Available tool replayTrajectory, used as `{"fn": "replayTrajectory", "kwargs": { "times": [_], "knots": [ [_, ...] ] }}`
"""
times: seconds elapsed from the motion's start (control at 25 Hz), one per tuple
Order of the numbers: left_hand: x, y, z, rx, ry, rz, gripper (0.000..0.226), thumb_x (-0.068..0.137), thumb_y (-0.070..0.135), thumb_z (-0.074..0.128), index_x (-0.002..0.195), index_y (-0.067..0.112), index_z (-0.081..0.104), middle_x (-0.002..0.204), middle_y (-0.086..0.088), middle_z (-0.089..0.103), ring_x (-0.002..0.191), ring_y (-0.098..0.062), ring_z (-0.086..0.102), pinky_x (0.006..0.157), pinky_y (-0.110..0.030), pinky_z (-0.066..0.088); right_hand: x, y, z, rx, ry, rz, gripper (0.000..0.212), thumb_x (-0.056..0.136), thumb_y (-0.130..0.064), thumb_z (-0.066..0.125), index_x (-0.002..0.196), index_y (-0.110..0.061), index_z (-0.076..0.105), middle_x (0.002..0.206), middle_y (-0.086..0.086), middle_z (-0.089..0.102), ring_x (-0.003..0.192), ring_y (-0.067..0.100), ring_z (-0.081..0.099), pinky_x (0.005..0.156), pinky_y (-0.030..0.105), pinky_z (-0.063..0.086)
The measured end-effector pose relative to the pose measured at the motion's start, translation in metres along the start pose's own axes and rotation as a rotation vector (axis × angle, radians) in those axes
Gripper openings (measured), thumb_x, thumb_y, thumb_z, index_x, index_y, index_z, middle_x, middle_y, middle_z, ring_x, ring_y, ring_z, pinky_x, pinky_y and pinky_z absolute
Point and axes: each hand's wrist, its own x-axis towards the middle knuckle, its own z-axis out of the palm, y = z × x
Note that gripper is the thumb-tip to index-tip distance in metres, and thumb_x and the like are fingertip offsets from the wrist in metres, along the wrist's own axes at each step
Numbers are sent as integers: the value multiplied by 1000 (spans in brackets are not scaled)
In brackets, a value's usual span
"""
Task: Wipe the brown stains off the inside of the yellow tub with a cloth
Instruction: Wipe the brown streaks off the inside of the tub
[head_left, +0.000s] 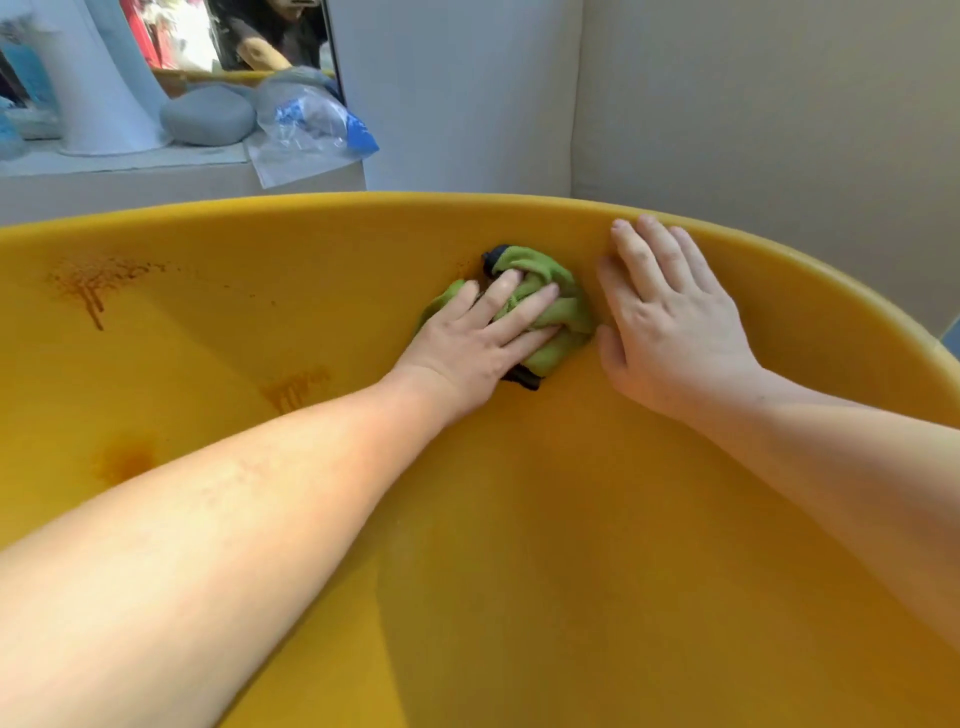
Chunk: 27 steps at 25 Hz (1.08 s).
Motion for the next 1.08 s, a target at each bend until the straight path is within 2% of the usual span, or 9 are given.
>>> {"fn": "replayTrajectory", "kwargs": {
  "times": [0.2,0.32,0.4,0.6,0.72,0.8,0.88,0.96,1.08],
  "knots": [
    [-77,12,38,-191,-38,-339,76,91,14,59,157,34,27,166,-6,6,139,-41,19,103,-48,32,17,21,-14,-147,-40,150,75,98,-55,42,164,-26,20,170,22,19,154,48,21,126,60,19],
    [-83,5,30,-102,-156,-183,73,97,9,42,161,31,14,163,-8,-2,136,-40,10,108,-46,27,21,13,-11,-214,-67,239,81,96,-59,45,164,-30,12,153,23,39,132,47,42,112,56,32],
    [-48,-18,8,15,-2,-93,65,98,12,36,159,29,25,166,-11,16,134,-41,17,106,-47,26,21,8,-7,-214,-50,249,85,94,-61,47,164,-31,9,149,22,39,128,46,41,110,55,31],
    [44,-56,-38,-76,137,-296,71,102,19,36,160,35,0,169,-4,-6,151,-40,4,125,-52,7,19,14,-7,-237,-84,248,112,79,-82,54,163,-34,0,151,19,34,129,44,38,111,55,27],
    [15,-41,-9,-123,133,-262,72,99,12,42,160,36,12,168,0,-7,150,-38,-1,123,-53,8,19,11,-7,-209,-97,256,112,80,-82,55,163,-34,-3,154,20,32,134,44,35,114,57,26],
    [-29,-8,25,-161,145,-271,73,89,6,58,155,30,36,163,-2,11,143,-41,17,115,-56,27,20,10,-6,-212,-94,269,111,81,-81,55,163,-34,-4,155,20,31,136,44,35,115,57,25],
    [-69,28,45,-176,63,-181,72,78,5,70,145,25,53,157,-8,33,132,-44,34,105,-56,40,20,9,-6,-206,-83,276,111,81,-80,55,163,-34,-3,155,20,31,136,45,35,115,57,25],
    [-81,31,51,-42,-54,61,69,84,14,63,150,25,47,158,-10,39,132,-44,36,107,-56,37,19,8,-6,-198,-83,285,111,82,-79,56,164,-33,-3,156,21,30,137,46,33,116,58,24],
    [-51,-25,26,105,83,204,54,98,20,41,151,28,45,160,-10,38,138,-44,40,116,-58,27,20,-2,-10,-194,-112,307,111,85,-75,57,164,-30,-5,159,23,24,144,48,26,120,62,18]
  ]
}}
